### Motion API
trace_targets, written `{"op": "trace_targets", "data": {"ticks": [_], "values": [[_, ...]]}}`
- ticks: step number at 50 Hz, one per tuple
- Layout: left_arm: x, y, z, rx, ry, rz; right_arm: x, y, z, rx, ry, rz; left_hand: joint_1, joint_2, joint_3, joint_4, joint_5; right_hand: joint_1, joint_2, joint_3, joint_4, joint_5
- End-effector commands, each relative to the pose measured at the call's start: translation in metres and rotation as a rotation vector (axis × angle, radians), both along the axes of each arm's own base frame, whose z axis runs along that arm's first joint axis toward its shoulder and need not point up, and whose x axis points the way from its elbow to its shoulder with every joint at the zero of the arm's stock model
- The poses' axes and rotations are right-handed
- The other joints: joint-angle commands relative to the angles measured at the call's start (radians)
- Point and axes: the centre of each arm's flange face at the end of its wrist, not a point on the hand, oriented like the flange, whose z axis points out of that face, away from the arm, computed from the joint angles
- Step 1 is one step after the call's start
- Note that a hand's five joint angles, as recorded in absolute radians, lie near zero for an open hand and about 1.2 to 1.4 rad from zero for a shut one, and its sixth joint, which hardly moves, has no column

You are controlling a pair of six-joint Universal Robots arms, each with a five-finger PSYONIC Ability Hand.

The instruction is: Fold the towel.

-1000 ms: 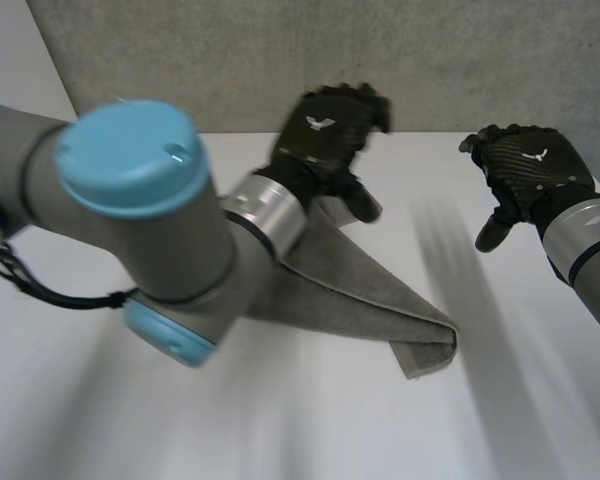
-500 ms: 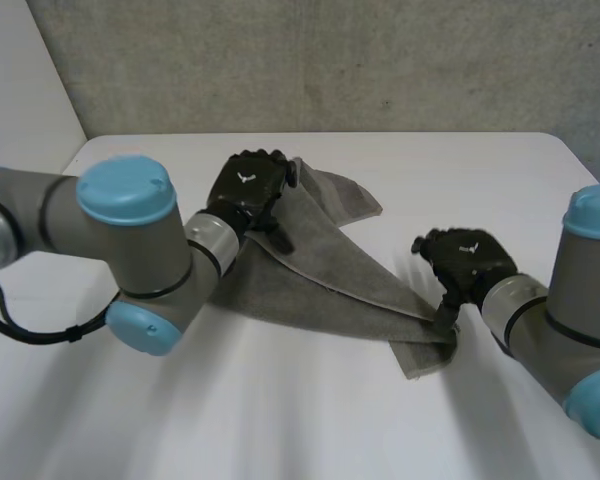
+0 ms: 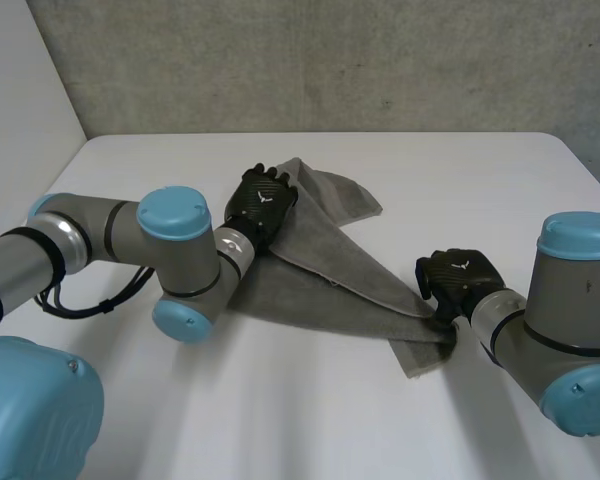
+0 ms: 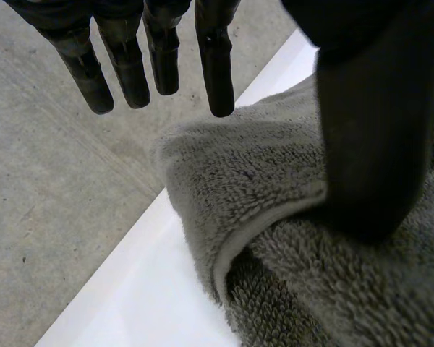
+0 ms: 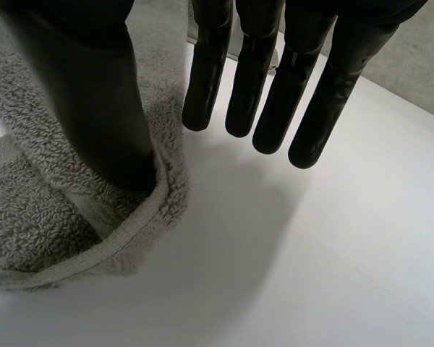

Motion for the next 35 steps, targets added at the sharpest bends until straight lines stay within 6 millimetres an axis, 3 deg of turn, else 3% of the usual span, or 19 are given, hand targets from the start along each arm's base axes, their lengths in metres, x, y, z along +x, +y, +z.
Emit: {"op": "trace_targets", "data": {"ticks": [1, 7, 10, 15, 18, 21, 23, 24, 25, 26, 27, 28, 29, 30, 31, 32, 33, 34, 35], "values": [[-0.002, -0.005, -0.011, 0.005, -0.002, 0.003, 0.001, -0.001, -0.003, 0.007, 0.002, 0.001, 0.061, 0.066, 0.067, 0.066, 0.053, 0.027, 0.026, 0.032, 0.030, 0.034], [0.000, -0.008, -0.012, 0.004, 0.001, 0.009, 0.001, -0.002, -0.005, 0.001, 0.001, 0.000, 0.144, 0.149, 0.149, 0.148, 0.135, 0.173, 0.173, 0.179, 0.177, 0.180], [0.001, -0.009, -0.011, 0.001, 0.000, 0.013, 0.001, -0.003, -0.004, -0.014, -0.005, 0.000, 0.355, 0.360, 0.361, 0.359, 0.346, 0.331, 0.331, 0.337, 0.335, 0.338], [0.002, -0.011, -0.005, -0.010, 0.008, 0.018, 0.002, -0.004, -0.005, -0.023, -0.011, 0.000, 0.909, 0.914, 0.915, 0.913, 0.900, 0.560, 0.560, 0.565, 0.564, 0.567], [0.005, -0.013, -0.002, -0.011, 0.011, 0.026, 0.002, -0.004, -0.004, -0.016, -0.037, -0.011, 0.969, 0.974, 0.974, 0.973, 0.960, 0.560, 0.560, 0.565, 0.564, 0.567], [0.007, -0.015, 0.013, -0.030, 0.027, 0.031, 0.003, -0.006, 0.001, 0.000, -0.089, -0.034, 1.077, 1.082, 1.083, 1.081, 1.068, 0.560, 0.560, 0.565, 0.564, 0.567], [0.011, -0.014, 0.036, -0.058, 0.051, 0.035, 0.004, -0.007, 0.007, -0.003, -0.120, -0.043, 1.077, 1.082, 1.083, 1.081, 1.068, 0.560, 0.560, 0.565, 0.564, 0.567], [0.011, -0.014, 0.036, -0.058, 0.051, 0.035, 0.006, -0.009, 0.017, -0.018, -0.154, -0.043, 1.077, 1.082, 1.083, 1.081, 1.068, 0.560, 0.560, 0.565, 0.564, 0.567], [0.014, -0.014, 0.052, -0.082, 0.065, 0.041, 0.008, -0.010, 0.034, -0.041, -0.191, -0.029, 1.077, 1.082, 1.083, 1.081, 1.068, 0.560, 0.560, 0.565, 0.564, 0.567], [0.020, -0.014, 0.074, -0.113, 0.084, 0.050, 0.008, -0.010, 0.034, -0.041, -0.191, -0.029, 1.077, 1.082, 1.083, 1.081, 1.068, 0.560, 0.560, 0.565, 0.564, 0.567], [0.020, -0.014, 0.074, -0.113, 0.084, 0.050, 0.010, -0.009, 0.059, -0.079, -0.224, -0.007, 1.077, 1.082, 1.083, 1.081, 1.068, 0.560, 0.560, 0.565, 0.564, 0.567], [0.025, -0.012, 0.093, -0.141, 0.100, 0.057, 0.011, -0.006, 0.083, -0.115, -0.248, 0.020, 1.077, 1.082, 1.083, 1.081, 1.068, 0.560, 0.560, 0.565, 0.564, 0.567], [0.031, -0.009, 0.116, -0.175, 0.125, 0.065, 0.011, -0.006, 0.083, -0.116, -0.248, 0.020, 1.077, 1.082, 1.083, 1.081, 1.068, 0.560, 0.560, 0.565, 0.564, 0.567], [0.031, -0.009, 0.116, -0.175, 0.126, 0.065, 0.012, -0.004, 0.112, -0.163, -0.274, 0.046, 1.077, 1.082, 1.083, 1.081, 1.068, 0.560, 0.560, 0.565, 0.564, 0.567], [0.036, -0.006, 0.141, -0.212, 0.158, 0.072, 0.011, -0.002, 0.141, -0.214, -0.302, 0.072, 1.077, 1.082, 1.083, 1.081, 1.068, 0.560, 0.560, 0.565, 0.564, 0.567], [0.044, -0.002, 0.167, -0.249, 0.200, 0.080, 0.011, -0.002, 0.141, -0.214, -0.302, 0.072, 1.077, 1.082, 1.083, 1.081, 1.068, 0.560, 0.560, 0.565, 0.564, 0.567], [0.044, -0.002, 0.167, -0.250, 0.200, 0.080, 0.008, 0.000, 0.173, -0.274, -0.327, 0.092, 1.077, 1.082, 1.083, 1.081, 1.068, 0.560, 0.560, 0.565, 0.564, 0.567], [0.051, 0.003, 0.189, -0.272, 0.244, 0.085, 0.008, 0.000, 0.174, -0.275, -0.327, 0.093, 1.077, 1.082, 1.083, 1.081, 1.068, 0.560, 0.560, 0.565, 0.564, 0.567], [0.051, 0.003, 0.189, -0.273, 0.244, 0.085, 0.003, 0.003, 0.203, -0.335, -0.347, 0.107, 1.077, 1.082, 1.083, 1.081, 1.068, 0.560, 0.560, 0.565, 0.564, 0.567]]}}
